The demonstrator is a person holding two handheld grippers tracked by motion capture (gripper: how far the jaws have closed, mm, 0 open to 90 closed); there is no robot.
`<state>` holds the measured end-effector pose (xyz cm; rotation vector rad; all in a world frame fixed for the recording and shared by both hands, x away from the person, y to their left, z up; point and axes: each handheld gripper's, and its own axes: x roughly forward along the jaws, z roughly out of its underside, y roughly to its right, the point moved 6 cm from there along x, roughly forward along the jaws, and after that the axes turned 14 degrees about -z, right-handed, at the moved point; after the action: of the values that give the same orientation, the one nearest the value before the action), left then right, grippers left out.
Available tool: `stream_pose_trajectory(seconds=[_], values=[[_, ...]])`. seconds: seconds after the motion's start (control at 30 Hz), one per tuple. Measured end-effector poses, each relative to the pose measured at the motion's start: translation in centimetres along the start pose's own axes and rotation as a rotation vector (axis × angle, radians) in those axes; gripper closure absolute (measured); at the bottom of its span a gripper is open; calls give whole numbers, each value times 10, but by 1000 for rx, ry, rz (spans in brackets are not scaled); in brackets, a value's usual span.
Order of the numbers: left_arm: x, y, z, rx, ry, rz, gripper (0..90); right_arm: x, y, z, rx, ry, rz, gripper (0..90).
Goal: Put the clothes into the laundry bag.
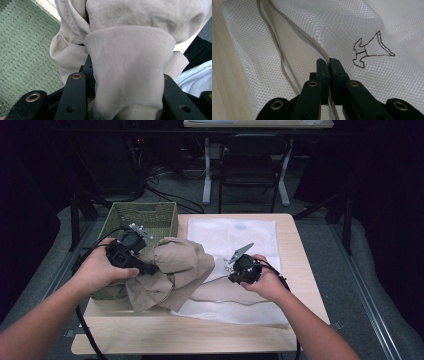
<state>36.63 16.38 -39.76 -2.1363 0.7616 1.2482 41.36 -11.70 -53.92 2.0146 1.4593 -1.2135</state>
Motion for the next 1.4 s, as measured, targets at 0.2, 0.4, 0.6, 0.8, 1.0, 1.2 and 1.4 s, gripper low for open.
stream_pose_trajectory(seconds=[0.2,0.4,0.6,0.8,1.0,1.2,1.4], values=[[0,8,-1,17,10,13,633,-12,8,-12,1,22,-9,874],[1,17,-2,34,17,27,633,-20,13,-18,20,40,-18,874],[4,24,0,47,30,35,633,-24,17,-22,35,46,-38,874],[7,32,2,55,43,52,633,-29,18,-26,43,49,-35,874],[18,39,3,63,37,74,633,-30,18,-30,38,52,-29,874],[31,47,2,70,34,77,633,-30,18,-31,38,55,-33,874],[44,58,1,87,35,84,633,-31,18,-31,38,60,-31,874]])
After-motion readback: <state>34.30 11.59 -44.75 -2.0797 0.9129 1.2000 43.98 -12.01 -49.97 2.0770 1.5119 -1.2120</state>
